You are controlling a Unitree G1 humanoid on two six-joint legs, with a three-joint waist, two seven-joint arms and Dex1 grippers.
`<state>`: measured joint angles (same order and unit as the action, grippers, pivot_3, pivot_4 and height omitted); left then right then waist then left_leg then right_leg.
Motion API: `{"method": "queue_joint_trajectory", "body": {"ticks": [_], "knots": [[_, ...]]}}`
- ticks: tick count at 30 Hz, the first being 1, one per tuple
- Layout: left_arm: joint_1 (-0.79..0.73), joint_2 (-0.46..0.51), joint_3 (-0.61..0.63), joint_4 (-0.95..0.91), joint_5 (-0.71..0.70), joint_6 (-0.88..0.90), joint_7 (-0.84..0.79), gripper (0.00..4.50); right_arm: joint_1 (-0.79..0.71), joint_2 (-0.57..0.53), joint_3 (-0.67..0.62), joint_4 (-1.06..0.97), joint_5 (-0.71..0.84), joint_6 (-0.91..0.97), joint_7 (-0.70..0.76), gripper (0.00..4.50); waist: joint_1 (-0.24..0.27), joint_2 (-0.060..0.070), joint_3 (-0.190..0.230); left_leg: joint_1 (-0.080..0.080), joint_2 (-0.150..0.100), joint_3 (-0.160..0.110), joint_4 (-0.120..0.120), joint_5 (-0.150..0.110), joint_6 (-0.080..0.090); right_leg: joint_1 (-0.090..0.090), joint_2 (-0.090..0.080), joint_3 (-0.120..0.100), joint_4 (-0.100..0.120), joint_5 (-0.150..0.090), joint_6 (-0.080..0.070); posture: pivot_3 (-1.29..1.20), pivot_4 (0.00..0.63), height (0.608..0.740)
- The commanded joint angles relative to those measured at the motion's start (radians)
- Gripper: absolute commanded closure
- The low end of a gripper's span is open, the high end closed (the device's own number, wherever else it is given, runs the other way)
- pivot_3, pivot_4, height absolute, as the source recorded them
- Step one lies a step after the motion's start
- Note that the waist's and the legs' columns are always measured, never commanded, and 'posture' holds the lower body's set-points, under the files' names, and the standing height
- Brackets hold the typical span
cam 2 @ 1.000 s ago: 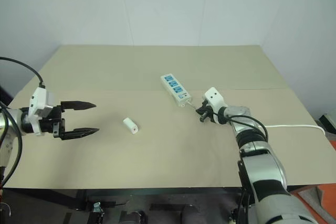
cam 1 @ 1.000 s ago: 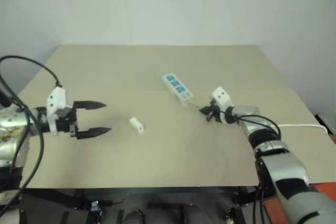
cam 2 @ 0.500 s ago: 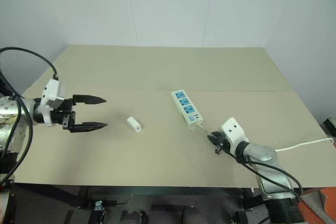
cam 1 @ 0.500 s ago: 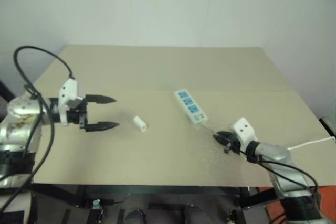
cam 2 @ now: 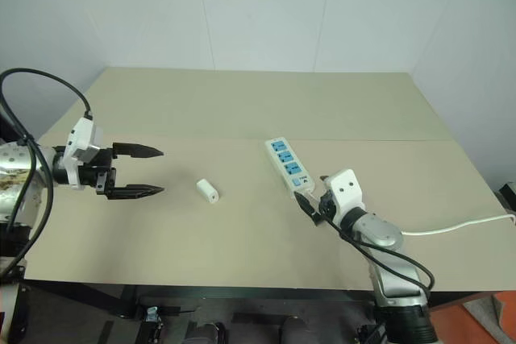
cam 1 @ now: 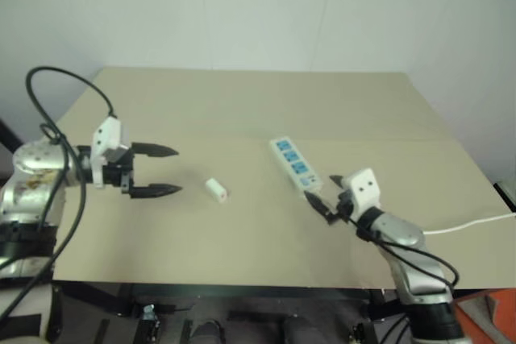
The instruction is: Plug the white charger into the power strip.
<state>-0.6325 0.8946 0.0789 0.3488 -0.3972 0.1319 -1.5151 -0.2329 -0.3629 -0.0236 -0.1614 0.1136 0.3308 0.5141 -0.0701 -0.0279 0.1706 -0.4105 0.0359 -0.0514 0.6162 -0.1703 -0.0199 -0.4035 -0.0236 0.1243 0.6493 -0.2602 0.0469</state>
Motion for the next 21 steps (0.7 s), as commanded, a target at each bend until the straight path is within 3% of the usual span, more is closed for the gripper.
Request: {"method": "queue_joint_trajectory", "body": {"ticks": [1,21], "knots": [[-0.019,0.01,0.019,-0.013,-0.004,-0.015,-0.001,0.0,-0.051,0.028,0.016,0.041,-0.041,-0.038,-0.068,0.05,0.0,0.0,0.0,0.0,0.0,0.0,0.0,0.0,0.0,0.0,0.0,0.0,0.0,0.0,0.0,0.0,0.15,0.74],[0.029,0.013,0.055,-0.047,-0.014,-0.027,0.021,0.0,-0.123,0.132,0.011,0.311,-0.019,-0.164,-0.113,0.05,0.0,0.0,0.0,0.0,0.0,0.0,0.0,0.0,0.0,0.0,0.0,0.0,0.0,0.001,-0.002,0.0,0.15,0.74]]}}
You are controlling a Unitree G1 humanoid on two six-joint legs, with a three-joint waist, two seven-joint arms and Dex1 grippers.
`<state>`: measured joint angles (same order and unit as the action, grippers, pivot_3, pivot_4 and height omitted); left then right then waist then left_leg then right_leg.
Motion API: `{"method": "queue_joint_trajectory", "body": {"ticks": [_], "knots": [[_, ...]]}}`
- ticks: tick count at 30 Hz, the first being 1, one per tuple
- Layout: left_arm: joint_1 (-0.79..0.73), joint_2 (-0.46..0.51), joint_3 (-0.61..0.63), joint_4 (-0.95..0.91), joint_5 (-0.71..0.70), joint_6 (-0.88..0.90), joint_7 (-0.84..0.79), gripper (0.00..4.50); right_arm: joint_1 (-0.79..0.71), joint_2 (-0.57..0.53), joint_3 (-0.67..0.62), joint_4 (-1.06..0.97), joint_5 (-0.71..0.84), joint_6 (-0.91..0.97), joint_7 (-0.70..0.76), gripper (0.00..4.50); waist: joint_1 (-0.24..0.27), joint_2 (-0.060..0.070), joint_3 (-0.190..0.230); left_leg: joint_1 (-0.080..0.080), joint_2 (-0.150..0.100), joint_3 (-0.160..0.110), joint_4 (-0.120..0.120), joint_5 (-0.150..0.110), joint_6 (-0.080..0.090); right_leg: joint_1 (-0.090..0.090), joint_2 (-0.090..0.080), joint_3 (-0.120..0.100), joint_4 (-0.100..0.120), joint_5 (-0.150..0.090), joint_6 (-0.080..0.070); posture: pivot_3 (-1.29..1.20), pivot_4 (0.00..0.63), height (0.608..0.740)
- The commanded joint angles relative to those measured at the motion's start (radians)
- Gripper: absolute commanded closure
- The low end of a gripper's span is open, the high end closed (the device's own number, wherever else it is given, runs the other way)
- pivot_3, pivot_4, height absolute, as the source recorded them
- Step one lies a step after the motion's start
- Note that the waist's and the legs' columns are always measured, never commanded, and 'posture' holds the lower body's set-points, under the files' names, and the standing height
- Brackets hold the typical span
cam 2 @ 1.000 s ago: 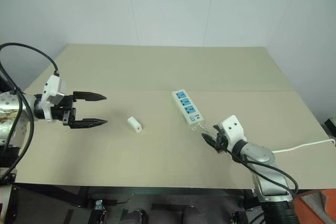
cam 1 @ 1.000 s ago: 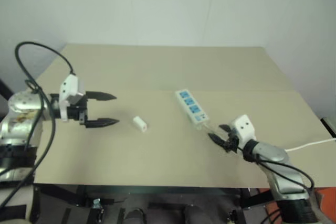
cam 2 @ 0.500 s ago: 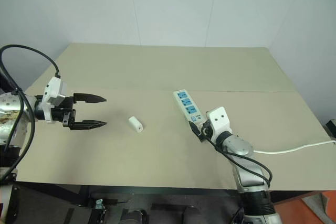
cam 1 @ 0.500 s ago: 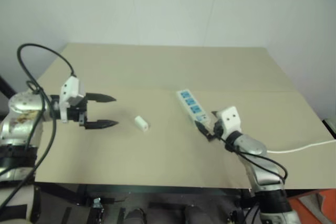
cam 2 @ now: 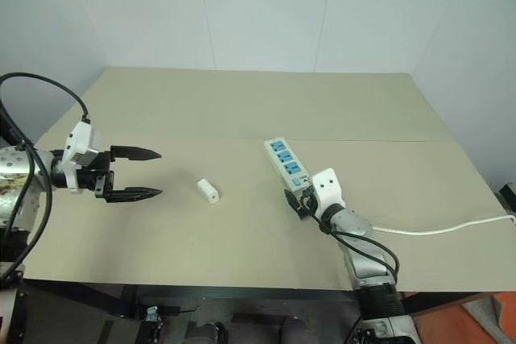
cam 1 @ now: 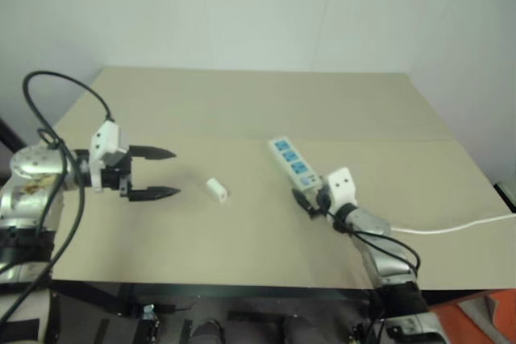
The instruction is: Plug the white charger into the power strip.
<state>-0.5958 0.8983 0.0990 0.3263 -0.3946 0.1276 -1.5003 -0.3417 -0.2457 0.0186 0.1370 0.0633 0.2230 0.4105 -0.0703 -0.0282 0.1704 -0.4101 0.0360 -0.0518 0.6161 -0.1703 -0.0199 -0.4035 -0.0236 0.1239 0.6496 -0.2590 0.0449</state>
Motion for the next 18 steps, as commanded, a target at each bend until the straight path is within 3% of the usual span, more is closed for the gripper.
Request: {"method": "queue_joint_trajectory", "body": {"ticks": [1,6,11,14,18], "knots": [[-0.01,0.008,0.035,-0.024,-0.016,-0.024,0.007,0.0,-0.016,0.021,-0.037,0.019,0.042,-0.059,-0.006,0.05,-0.001,0.0,0.0,0.0,0.0,0.0,0.0,0.0,0.0,0.0,0.0,0.0,0.0,0.0,0.0,0.0,0.15,0.74],[-0.035,-0.005,0.029,-0.033,-0.023,-0.018,0.014,0.0,-0.023,0.035,-0.042,0.051,0.055,-0.064,-0.004,0.05,-0.001,0.0,0.0,0.0,0.0,0.0,0.0,0.0,0.0,0.0,0.0,0.0,0.0,0.001,-0.001,0.0,0.15,0.74],[-0.075,-0.032,-0.015,-0.061,0.007,0.022,0.058,0.0,-0.038,0.03,-0.038,0.078,0.05,-0.064,-0.004,1.09,-0.002,0.0,0.0,0.001,0.0,0.0,0.0,0.0,0.0,0.001,0.0,0.0,0.0,0.001,-0.001,0.0,0.15,0.74],[-0.15,-0.048,-0.078,-0.088,0.079,0.05,0.117,0.0,-0.044,0.022,-0.023,0.094,0.038,-0.067,0.007,1.09,-0.001,-0.001,-0.001,0.001,0.0,0.0,0.0,0.0,0.0,0.001,0.0,0.0,0.0,0.001,-0.001,0.0,0.15,0.74],[-0.342,-0.08,-0.186,-0.026,0.115,0.114,0.032,0.0,-0.055,0.016,-0.025,0.114,0.041,-0.07,0.017,1.09,-0.003,-0.002,-0.001,0.001,0.0,0.0,0.001,0.0,0.0,0.002,0.0,0.0,0.0,-0.001,0.001,0.0,0.15,0.74]]}}
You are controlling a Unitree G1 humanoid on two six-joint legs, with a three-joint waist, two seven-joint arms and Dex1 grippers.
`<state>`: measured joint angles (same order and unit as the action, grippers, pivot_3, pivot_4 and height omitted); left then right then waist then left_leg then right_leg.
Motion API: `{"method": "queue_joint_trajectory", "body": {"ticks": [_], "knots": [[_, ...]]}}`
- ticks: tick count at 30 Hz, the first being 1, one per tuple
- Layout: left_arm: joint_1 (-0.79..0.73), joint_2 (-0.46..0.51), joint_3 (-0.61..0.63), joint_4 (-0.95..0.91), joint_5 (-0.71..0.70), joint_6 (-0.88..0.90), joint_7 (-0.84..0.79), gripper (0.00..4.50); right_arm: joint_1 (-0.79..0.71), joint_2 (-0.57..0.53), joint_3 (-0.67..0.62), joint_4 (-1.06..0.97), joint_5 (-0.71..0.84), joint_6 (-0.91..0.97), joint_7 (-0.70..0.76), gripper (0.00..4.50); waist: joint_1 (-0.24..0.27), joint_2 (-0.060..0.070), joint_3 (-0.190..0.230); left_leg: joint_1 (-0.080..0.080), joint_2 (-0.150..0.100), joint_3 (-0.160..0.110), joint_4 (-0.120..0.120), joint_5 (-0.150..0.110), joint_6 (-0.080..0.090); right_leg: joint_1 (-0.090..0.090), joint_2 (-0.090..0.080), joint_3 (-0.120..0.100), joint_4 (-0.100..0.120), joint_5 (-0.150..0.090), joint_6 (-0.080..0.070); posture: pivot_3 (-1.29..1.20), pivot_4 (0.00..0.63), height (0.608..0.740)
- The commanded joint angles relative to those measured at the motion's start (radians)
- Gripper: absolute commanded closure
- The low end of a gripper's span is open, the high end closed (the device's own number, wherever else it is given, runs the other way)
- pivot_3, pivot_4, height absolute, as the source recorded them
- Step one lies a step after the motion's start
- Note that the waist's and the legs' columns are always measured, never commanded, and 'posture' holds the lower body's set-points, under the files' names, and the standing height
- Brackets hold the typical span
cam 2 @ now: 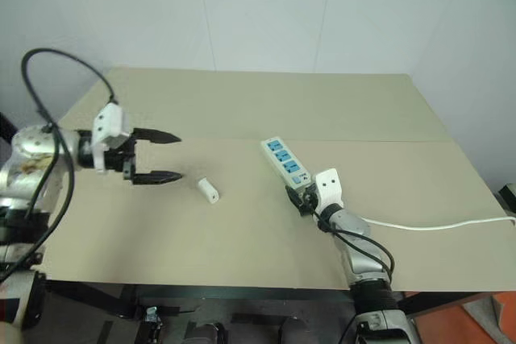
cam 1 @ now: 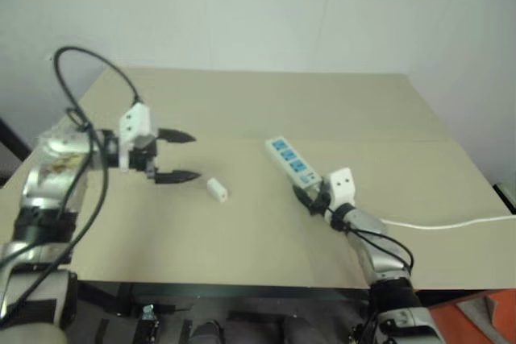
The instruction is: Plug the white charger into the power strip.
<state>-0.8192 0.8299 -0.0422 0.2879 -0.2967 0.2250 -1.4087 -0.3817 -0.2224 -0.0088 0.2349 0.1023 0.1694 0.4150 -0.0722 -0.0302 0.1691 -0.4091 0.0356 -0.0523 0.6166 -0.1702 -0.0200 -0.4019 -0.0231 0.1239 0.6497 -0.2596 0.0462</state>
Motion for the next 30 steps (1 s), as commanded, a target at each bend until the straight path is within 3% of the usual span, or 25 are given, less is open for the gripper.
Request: {"method": "queue_joint_trajectory", "body": {"ticks": [1,4,8,12,15,18,23,30], "knots": [[-0.177,-0.021,-0.088,0.036,0.038,0.0,-0.116,0.0,-0.016,-0.012,0.003,0.02,0.002,-0.016,0.02,1.09,-0.001,0.0,0.0,0.0,0.0,0.0,0.0,0.0,0.0,0.0,0.0,0.0,0.0,0.0,0.0,0.0,0.15,0.74],[-0.325,-0.057,-0.211,0.133,0.121,-0.137,-0.197,0.0,-0.02,-0.018,0.005,0.031,0.005,-0.012,0.039,1.09,-0.002,0.0,0.0,0.0,0.0,0.001,0.0,0.0,0.0,0.0,0.0,0.001,0.0,0.0,0.001,0.0,0.15,0.74],[-0.476,-0.054,-0.499,0.257,0.07,-0.39,-0.206,0.0,-0.017,-0.02,0.015,0.042,-0.008,-0.032,0.049,1.09,-0.003,0.0,0.0,0.001,0.0,0.001,-0.001,0.0,0.0,0.0,0.0,0.001,0.0,-0.001,0.001,0.0,0.15,0.74],[-0.584,-0.054,-0.799,0.373,0.083,-0.588,-0.206,0.0,-0.003,-0.018,0.015,0.026,-0.003,-0.03,0.049,1.09,-0.004,0.0,0.0,0.0,0.0,0.001,-0.001,0.0,0.0,0.0,0.0,0.002,0.0,-0.001,0.001,0.0,0.15,0.74],[-0.628,-0.103,-0.92,0.48,0.115,-0.718,-0.206,0.0,0.007,-0.017,0.015,0.011,-0.002,-0.025,0.045,1.09,-0.001,0.0,0.0,-0.001,0.0,0.0,-0.001,0.0,0.0,-0.001,0.001,0.002,0.0,-0.001,0.001,0.0,0.15,0.74],[-0.644,-0.18,-0.969,0.591,0.136,-0.852,-0.206,0.0,0.016,-0.021,0.021,-0.003,-0.012,-0.024,0.038,1.09,0.003,0.0,0.0,-0.002,-0.001,0.0,0.0,0.0,0.0,-0.001,0.0,0.002,-0.001,-0.001,0.001,0.0,0.15,0.74],[-0.663,-0.308,-0.979,0.759,0.296,-0.976,-0.206,0.0,0.026,-0.026,0.024,-0.029,-0.021,-0.016,0.028,1.09,0.002,0.0,0.0,-0.005,-0.001,0.0,0.001,0.0,0.0,-0.002,0.0,0.002,-0.001,-0.001,0.001,0.0,0.15,0.74],[-0.663,-0.415,-0.922,0.873,0.491,-1.074,-0.173,0.0,0.046,-0.026,0.029,-0.053,-0.024,-0.001,0.015,1.09,0.003,0.0,0.0,-0.006,-0.002,0.0,0.002,0.0,0.001,-0.003,0.0,0.002,-0.002,-0.001,0.001,0.0,0.15,0.74]]}}
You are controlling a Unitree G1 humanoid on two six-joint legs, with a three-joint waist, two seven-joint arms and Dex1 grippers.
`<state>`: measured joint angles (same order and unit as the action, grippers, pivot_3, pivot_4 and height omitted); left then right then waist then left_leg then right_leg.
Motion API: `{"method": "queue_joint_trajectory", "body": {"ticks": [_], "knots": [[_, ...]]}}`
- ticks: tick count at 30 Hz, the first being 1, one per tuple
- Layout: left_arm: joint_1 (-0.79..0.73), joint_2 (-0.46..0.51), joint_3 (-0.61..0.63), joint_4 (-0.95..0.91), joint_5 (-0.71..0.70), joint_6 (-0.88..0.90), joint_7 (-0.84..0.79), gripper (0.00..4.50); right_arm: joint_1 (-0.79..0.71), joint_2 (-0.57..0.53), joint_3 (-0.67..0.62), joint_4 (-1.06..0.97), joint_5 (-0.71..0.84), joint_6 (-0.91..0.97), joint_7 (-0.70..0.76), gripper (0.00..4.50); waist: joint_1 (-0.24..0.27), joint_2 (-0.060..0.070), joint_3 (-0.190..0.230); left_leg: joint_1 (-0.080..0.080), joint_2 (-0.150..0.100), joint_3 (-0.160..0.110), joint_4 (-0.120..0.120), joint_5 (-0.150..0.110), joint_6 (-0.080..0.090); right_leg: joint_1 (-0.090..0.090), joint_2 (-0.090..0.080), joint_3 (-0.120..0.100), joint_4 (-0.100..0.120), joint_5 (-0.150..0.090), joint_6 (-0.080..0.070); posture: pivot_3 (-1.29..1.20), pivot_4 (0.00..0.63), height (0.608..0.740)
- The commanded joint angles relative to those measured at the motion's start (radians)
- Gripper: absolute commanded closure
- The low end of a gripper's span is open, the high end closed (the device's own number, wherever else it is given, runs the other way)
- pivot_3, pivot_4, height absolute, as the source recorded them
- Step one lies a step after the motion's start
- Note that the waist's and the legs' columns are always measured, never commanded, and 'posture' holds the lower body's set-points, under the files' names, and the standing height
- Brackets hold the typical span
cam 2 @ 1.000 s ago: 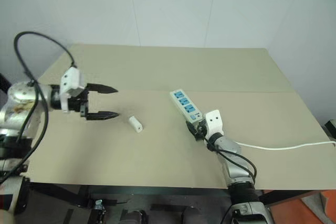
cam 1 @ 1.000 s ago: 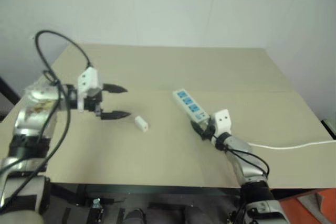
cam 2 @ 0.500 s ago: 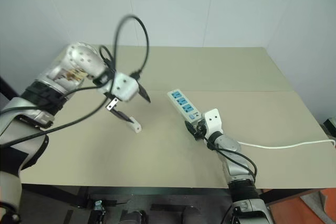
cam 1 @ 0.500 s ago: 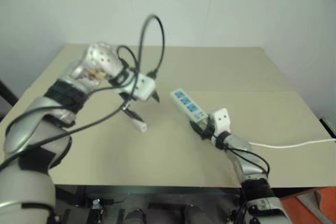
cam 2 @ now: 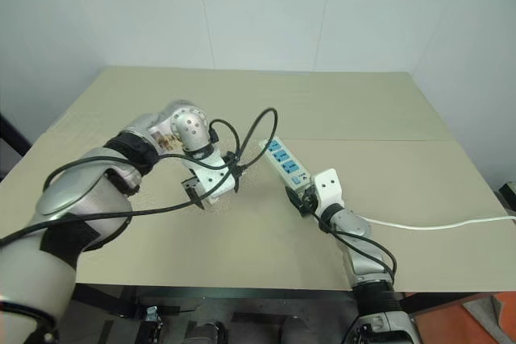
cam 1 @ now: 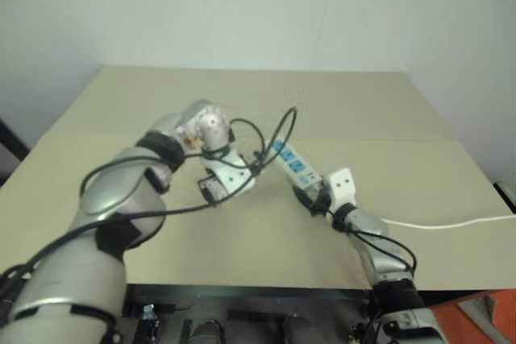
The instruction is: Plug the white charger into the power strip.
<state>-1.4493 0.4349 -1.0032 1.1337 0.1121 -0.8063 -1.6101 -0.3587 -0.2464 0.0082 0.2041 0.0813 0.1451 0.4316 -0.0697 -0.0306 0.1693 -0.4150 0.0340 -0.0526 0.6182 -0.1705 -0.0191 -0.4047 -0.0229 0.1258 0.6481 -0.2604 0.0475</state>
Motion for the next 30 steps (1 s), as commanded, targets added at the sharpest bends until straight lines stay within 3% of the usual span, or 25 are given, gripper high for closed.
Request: {"method": "queue_joint_trajectory", "body": {"ticks": [1,9,16,22,30], "knots": [[-0.032,-0.03,0.047,0.035,0.11,-0.05,0.044,0.0,0.026,-0.002,0.012,-0.026,-0.003,0.025,-0.002,1.09,0.001,0.0,0.0,0.0,0.0,0.0,0.0,0.0,0.0,0.0,0.0,0.0,0.0,0.0,0.0,0.0,0.15,0.74],[-0.044,-0.08,0.083,0.076,0.297,-0.071,0.125,0.0,0.028,-0.006,0.003,-0.039,0.004,0.042,-0.003,1.09,0.001,0.0,0.0,0.0,0.0,0.0,0.001,0.0,0.0,0.001,0.0,0.0,0.0,0.0,0.0,0.0,0.15,0.74],[-0.063,-0.097,0.059,0.1,0.497,-0.054,0.295,0.0,0.03,-0.007,-0.005,-0.038,0.006,0.046,-0.007,1.09,0.001,0.0,0.0,0.0,-0.001,-0.001,0.001,0.0,0.0,0.001,0.0,0.0,0.0,0.0,0.0,0.0,0.15,0.74],[-0.045,-0.119,0.149,0.116,0.442,-0.074,0.155,0.0,0.033,-0.005,-0.008,-0.037,0.008,0.046,-0.008,1.09,0.001,0.0,0.0,0.0,0.0,0.0,0.001,0.0,0.0,0.001,0.0,-0.001,0.0,0.0,0.0,0.0,0.15,0.74],[-0.041,-0.126,0.164,0.115,0.501,-0.046,0.16,0.0,0.03,-0.006,-0.009,-0.034,0.007,0.048,-0.01,1.09,0.001,0.0,0.0,0.0,0.0,-0.001,0.001,0.0,0.0,0.001,0.0,-0.001,0.001,0.0,0.0,0.0,0.15,0.74]]}}
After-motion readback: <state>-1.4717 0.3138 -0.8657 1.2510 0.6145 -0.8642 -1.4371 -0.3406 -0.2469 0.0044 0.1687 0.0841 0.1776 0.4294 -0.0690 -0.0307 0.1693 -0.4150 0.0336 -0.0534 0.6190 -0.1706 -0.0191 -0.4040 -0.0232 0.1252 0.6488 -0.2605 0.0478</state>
